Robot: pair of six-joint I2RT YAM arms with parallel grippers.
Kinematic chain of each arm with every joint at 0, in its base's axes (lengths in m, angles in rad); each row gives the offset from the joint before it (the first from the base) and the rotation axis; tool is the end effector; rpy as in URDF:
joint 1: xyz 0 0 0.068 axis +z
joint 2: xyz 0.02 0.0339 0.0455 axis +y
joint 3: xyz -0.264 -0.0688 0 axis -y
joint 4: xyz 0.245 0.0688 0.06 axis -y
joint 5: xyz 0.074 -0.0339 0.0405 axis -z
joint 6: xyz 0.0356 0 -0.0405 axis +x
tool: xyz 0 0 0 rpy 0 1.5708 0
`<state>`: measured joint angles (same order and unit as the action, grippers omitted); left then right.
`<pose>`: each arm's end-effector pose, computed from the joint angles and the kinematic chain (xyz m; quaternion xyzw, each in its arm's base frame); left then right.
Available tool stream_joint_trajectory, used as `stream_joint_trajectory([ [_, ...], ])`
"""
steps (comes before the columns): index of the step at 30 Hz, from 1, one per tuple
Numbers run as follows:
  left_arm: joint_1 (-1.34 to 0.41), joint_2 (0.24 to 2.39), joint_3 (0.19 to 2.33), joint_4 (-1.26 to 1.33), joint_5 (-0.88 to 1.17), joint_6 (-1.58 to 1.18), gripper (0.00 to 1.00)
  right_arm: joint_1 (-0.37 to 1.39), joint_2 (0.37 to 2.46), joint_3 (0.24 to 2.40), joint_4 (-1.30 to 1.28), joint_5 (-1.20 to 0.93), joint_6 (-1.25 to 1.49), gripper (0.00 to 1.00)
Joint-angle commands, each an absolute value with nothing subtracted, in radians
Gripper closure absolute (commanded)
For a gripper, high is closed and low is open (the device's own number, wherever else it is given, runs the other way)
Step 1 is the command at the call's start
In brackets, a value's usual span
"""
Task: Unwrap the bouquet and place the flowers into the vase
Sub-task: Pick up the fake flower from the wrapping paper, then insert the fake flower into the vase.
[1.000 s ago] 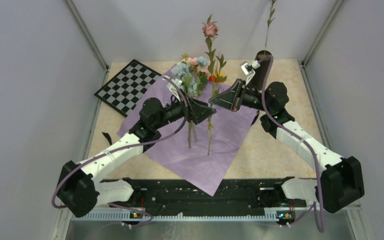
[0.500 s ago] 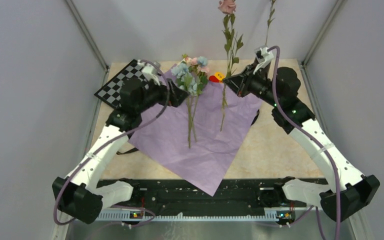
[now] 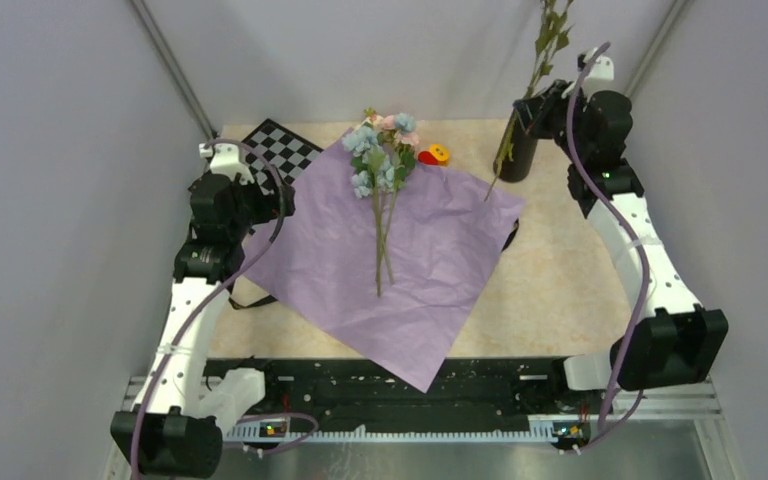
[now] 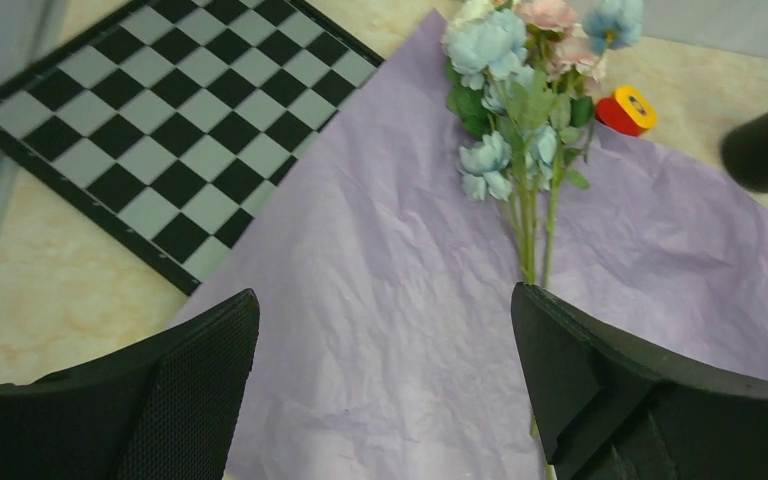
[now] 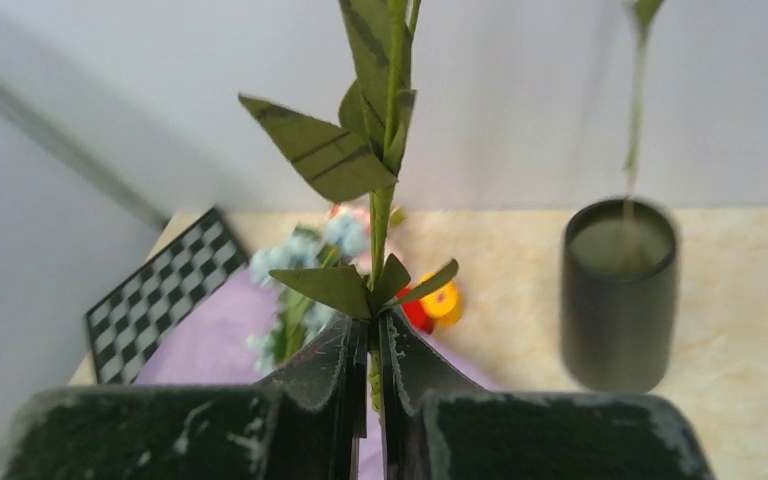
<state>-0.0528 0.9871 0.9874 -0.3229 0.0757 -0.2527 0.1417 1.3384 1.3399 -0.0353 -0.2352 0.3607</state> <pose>0.2229 -0.0145 0.3591 -0.0589 0.8091 -0.1192 0.5725 0.3084 0.0524 0.4271 -0.0030 0.7186 0.2533 0.6476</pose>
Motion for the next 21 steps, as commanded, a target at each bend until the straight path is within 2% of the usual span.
stream_joint_trajectory([
  [1,-0.043,0.938,0.973,-0.319,-0.036,-0.172,0.01,0.105,1.419,1.484,0.140,-0.135,0.312,1.00],
  [10,-0.022,0.926,0.962,-0.305,-0.008,-0.177,0.01,0.094,1.623,1.756,0.154,-0.009,0.166,1.00],
  [15,-0.008,0.927,0.961,-0.304,-0.005,-0.182,0.01,0.083,1.676,1.822,0.180,0.063,0.091,1.00],
  [21,-0.007,0.930,0.959,-0.303,0.031,-0.188,0.01,0.046,1.729,1.877,0.187,0.047,0.082,1.00],
])
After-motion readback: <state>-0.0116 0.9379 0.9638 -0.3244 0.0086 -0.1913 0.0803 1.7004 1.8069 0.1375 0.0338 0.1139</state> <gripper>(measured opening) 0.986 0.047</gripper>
